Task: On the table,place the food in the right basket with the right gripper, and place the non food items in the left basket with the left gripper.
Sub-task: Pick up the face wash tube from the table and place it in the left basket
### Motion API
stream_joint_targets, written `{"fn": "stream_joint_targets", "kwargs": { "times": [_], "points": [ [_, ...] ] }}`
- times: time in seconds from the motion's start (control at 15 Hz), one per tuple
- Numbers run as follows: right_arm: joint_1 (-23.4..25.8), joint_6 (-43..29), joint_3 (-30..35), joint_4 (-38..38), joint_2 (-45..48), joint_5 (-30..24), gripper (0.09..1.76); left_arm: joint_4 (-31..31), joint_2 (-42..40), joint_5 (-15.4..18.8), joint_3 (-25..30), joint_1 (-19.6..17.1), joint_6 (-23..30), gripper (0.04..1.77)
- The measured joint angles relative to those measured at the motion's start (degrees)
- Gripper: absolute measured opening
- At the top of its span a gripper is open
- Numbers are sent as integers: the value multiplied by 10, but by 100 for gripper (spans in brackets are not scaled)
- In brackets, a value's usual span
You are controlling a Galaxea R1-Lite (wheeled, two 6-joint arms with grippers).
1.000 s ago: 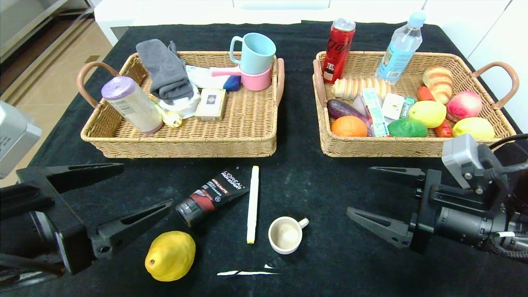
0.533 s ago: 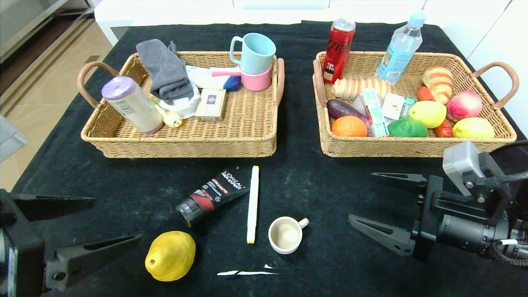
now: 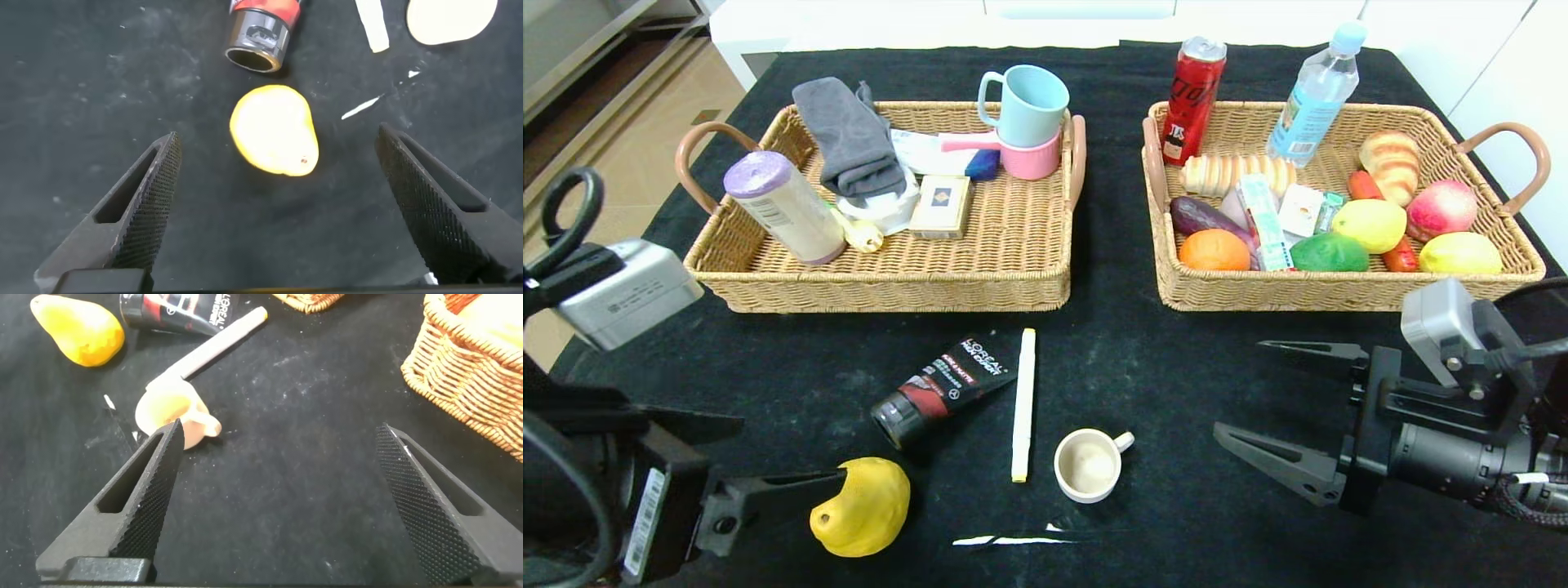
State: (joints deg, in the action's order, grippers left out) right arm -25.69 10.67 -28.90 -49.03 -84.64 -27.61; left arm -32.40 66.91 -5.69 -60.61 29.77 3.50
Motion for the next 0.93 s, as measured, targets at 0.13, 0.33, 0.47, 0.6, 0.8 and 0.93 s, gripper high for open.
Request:
{"fn": "stream_joint_targets", "kwargs": {
  "times": [0.13, 0.33, 0.47, 0.6, 0.8, 0.93],
  "points": [
    [-1, 1, 0, 0, 0, 0, 170, 13, 13, -1, -4, 5, 4, 172],
    [0, 2, -2, 0, 1, 0, 170, 38, 50, -10, -11, 0, -4, 172],
    [2, 2, -4, 0, 3, 0, 170, 40, 90, -23, -38, -15, -58, 172],
    [4, 1, -5, 0, 6, 0, 170, 41, 130, -29, -71, -38, -126, 172],
    [5, 1, -6, -1, 9, 0, 170, 40, 171, -27, -100, -45, -170, 172],
    [6, 1, -6, 0, 13, 0, 170, 35, 182, -27, -112, -30, -176, 172]
  ]
}}
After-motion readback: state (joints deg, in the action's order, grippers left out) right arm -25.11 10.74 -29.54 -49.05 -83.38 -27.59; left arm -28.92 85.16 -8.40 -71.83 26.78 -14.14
